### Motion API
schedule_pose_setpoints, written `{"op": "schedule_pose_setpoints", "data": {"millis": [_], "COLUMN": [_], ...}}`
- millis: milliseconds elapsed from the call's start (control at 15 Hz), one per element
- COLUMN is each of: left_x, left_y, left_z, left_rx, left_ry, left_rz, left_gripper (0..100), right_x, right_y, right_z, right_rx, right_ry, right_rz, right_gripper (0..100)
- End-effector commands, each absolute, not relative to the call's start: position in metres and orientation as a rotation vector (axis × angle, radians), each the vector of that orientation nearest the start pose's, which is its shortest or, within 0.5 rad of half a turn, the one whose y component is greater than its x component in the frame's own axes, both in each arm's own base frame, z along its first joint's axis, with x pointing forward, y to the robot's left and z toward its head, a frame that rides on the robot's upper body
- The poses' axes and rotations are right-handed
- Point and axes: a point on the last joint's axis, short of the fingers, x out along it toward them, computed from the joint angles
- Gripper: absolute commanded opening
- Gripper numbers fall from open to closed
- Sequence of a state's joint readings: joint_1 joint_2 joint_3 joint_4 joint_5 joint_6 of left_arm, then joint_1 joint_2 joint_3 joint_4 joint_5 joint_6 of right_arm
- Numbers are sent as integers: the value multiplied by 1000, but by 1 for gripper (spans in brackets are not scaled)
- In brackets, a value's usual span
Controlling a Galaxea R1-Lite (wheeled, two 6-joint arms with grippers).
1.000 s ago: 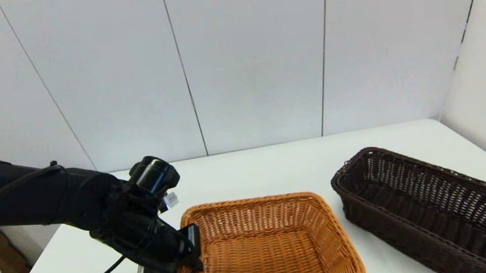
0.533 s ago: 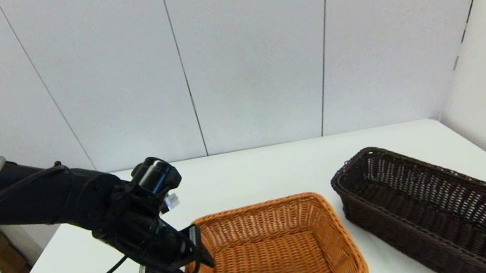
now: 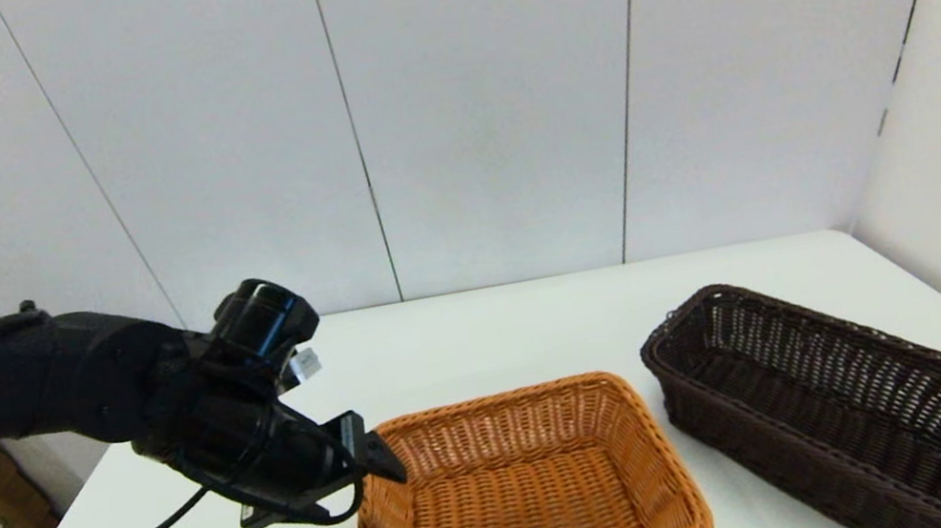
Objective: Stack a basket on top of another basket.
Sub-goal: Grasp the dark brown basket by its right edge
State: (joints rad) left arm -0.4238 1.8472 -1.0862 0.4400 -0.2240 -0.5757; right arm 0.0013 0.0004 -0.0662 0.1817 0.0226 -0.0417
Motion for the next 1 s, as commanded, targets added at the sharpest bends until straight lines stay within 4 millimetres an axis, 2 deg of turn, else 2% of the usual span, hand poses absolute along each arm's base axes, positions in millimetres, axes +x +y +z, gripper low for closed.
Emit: {"op": "schedule_pose_setpoints", "data": {"millis": [67,267,600,800,1000], "left_x": [249,223,178,152,112], "left_y": [-113,-100,-75,-63,-45], "left_z": [166,193,221,231,241], "left_rx": [-386,-364,-323,-286,-271], "left_ry": [1225,1153,1114,1104,1019], "left_rz": [-211,-176,-140,-96,-53], "left_gripper": [100,100,100,100,100], "right_x": [-29,-29,-29,-29,-29], "right_y": [0,0,0,0,0], "right_z": [75,75,75,75,75], "right_rx": [-42,-42,-42,-40,-40], "right_ry": [118,118,118,118,118], "right_rz": [27,27,27,27,27], "right_gripper": [100,100,100,100,100]}}
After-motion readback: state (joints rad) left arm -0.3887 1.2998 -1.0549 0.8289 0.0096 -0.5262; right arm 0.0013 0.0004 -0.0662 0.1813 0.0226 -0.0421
